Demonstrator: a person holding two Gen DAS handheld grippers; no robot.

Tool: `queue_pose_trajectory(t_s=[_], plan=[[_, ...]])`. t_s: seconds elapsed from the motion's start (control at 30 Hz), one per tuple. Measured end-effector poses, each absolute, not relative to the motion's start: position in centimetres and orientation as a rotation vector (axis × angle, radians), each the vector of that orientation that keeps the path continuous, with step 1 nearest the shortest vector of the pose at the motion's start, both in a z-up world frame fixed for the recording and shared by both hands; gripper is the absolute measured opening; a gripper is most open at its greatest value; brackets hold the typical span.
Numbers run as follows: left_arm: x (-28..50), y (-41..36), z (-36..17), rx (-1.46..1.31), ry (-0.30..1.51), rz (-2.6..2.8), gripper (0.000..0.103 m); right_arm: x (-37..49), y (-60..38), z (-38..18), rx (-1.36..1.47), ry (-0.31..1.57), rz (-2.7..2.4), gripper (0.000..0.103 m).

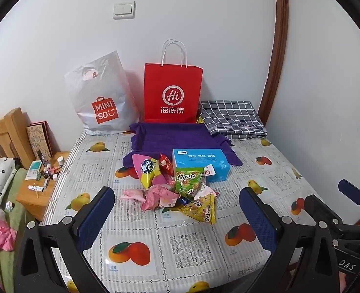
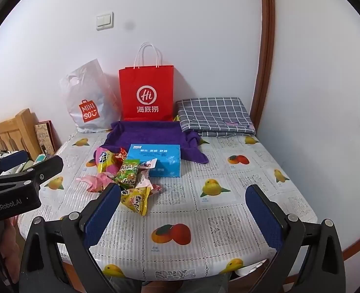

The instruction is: Organize snacks

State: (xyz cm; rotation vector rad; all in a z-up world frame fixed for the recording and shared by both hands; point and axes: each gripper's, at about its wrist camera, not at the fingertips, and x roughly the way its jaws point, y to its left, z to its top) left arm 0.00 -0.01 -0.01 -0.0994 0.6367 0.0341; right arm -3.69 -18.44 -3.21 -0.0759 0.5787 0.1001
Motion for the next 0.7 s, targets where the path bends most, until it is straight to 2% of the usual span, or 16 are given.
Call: queue_pose_trajectory(t_s=[0.7], plan=[[-0.04, -0.52, 0.19, -0.088, 0.611, 0.023, 0.102, -4.33, -18.81, -2.89, -0.062, 0.563, 0.102, 0.101]])
